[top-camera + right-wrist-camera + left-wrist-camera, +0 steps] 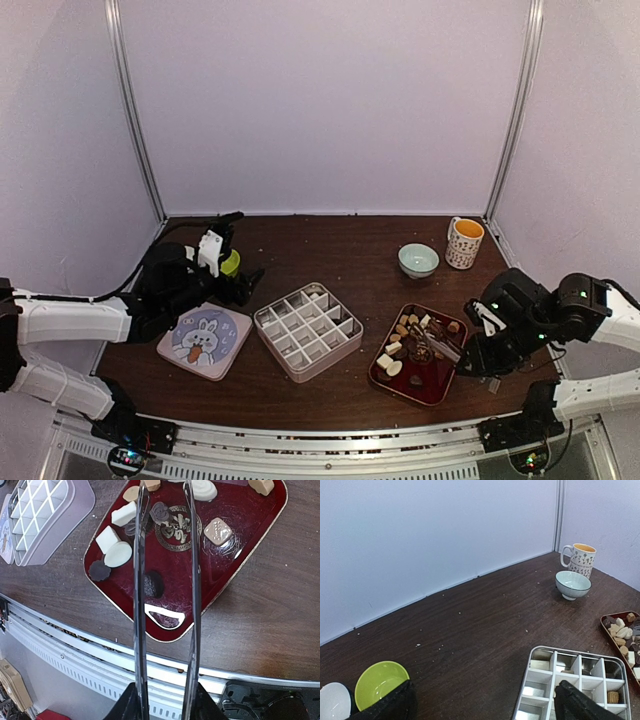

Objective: Pack the chocolate
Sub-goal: Pick up the fake chocolate from the plate.

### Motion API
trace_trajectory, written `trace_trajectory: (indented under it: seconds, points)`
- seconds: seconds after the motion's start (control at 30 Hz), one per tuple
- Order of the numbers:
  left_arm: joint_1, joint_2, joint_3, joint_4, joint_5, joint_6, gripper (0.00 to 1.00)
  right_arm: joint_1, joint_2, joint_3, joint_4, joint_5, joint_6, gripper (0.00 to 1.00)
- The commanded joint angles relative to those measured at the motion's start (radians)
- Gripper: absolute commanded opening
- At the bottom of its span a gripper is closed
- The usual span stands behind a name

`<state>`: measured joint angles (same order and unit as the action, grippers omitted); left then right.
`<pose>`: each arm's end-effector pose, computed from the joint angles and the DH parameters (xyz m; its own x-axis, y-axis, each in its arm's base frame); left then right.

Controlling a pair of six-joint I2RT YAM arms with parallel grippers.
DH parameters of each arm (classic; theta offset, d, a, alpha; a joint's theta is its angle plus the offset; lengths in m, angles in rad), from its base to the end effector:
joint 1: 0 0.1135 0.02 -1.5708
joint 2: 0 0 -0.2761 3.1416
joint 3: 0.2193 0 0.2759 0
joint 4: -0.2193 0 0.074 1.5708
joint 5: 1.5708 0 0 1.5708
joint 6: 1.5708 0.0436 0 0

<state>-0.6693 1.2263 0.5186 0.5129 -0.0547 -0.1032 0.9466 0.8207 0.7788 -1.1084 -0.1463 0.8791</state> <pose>0.2255 -0.1754 0.2212 -0.2105 0.0354 -0.9770 0.5587 0.8244 -0.0905 0.0832 0.1264 0.2573 -0.9854 -0.0643 -0.1579 -0.1233 0.9085 0.3993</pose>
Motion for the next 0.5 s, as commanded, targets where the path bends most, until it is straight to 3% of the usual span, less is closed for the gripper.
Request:
trace_trajectory:
  seconds: [0.0, 0.47]
  points:
    - [-0.004, 0.010, 0.034, 0.025, 0.013, 0.010, 0.98, -0.003, -0.007, 0.003, -0.006, -0.054, -0.011, 0.31]
    - [-0.004, 0.021, 0.040, 0.020, 0.013, 0.011, 0.98, 0.001, 0.028, 0.005, -0.072, -0.074, -0.075, 0.32]
